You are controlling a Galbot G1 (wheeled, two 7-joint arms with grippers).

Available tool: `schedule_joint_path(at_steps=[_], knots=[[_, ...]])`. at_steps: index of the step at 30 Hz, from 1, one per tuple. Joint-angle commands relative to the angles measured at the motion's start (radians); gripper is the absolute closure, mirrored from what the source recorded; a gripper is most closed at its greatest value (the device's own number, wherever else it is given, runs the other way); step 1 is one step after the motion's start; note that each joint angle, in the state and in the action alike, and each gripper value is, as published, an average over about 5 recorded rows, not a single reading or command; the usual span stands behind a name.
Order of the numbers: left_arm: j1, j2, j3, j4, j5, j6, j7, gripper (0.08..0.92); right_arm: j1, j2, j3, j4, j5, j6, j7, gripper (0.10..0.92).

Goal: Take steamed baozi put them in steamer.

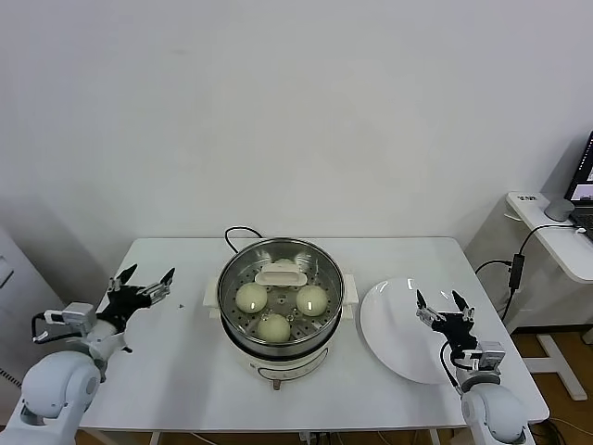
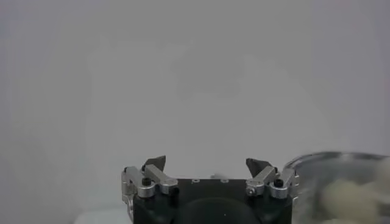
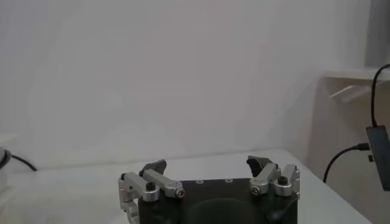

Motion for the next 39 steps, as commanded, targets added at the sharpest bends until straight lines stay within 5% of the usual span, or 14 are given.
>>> schedule_joint_path(at_steps=[1, 39], knots=[[0.011, 0.016, 0.011, 0.174, -0.065, -0.02, -0.017, 0.177, -0.012, -0.001, 0.008, 0.014, -0.005, -0.042, 0.038, 0.203], [0.02, -0.036, -0.005, 0.157, -0.029, -0.021, -0.024, 0.177, -0.023, -0.014, 0.014, 0.002, -0.026, -0.06, -0.019, 0.203]])
